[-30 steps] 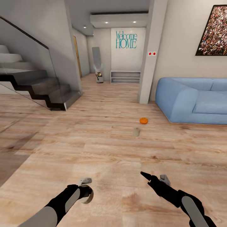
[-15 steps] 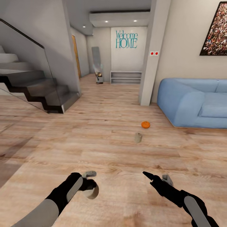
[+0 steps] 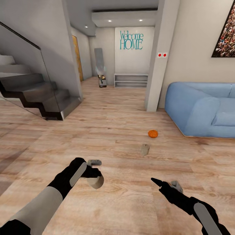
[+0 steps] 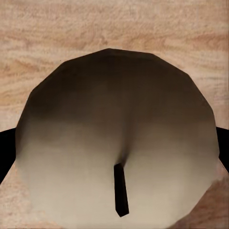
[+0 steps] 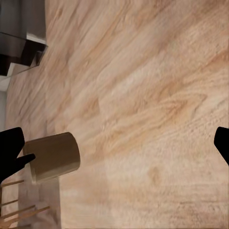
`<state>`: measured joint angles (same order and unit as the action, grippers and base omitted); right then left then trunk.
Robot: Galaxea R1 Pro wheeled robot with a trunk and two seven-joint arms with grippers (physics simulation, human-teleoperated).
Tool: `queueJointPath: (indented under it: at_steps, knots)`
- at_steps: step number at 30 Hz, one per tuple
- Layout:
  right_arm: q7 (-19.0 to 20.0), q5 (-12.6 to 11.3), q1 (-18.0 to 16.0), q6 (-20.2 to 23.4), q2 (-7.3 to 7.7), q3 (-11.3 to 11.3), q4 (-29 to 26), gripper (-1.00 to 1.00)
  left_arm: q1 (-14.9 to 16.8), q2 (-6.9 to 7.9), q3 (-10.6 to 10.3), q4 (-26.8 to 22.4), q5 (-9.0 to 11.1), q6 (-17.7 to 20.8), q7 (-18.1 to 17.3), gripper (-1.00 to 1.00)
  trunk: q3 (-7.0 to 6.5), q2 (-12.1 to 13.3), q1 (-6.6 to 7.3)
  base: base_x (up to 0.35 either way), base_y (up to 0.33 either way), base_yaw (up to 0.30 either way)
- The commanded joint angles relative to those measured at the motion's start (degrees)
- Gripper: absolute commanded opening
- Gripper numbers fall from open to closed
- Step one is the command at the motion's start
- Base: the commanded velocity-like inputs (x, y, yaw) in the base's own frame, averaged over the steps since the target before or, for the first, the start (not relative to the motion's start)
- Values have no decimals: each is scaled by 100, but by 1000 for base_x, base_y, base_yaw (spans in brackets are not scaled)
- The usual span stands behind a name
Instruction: Place each of the two pumpkins and all three candles from the living room inside a cabinet in the living room (use any cabinet), then make sure every cabinet is closed, and position the cauldron so it is next to a table in the living room.
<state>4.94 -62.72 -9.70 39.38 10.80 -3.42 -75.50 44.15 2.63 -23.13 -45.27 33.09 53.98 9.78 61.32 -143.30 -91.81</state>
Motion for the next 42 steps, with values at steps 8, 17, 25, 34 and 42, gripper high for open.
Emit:
queueJointPath:
  at_steps: [8, 17, 25, 34, 42]
  knots:
    - [50, 21, 2, 18, -21, 14, -16, 100, 14, 3, -22, -25, 66, 41, 51, -100, 5, -2, -2, 339, 0, 0]
    - [-22, 459, -4, 42, -49, 53, -111, 100, 14, 9, -16, -26, 66, 35, 43, -100, 5, -2, -2, 339, 0, 0]
    - [-1330, 892, -291, 651, -60, 30, -601, 100, 13, 9, -22, -34, 61, 34, 42, -100, 5, -2, -2, 338, -13, 0]
    - [-3480, 862, -1305, 1565, -198, 70, -954, 100, 6, 6, -25, -42, 51, 39, 41, -100, 5, -2, -2, 309, -138, 0]
    - [-4161, 871, -1562, 1829, -622, 81, -744, 100, 6, 4, -32, -49, 49, 41, 22, -100, 5, -2, -2, 124, -102, 0]
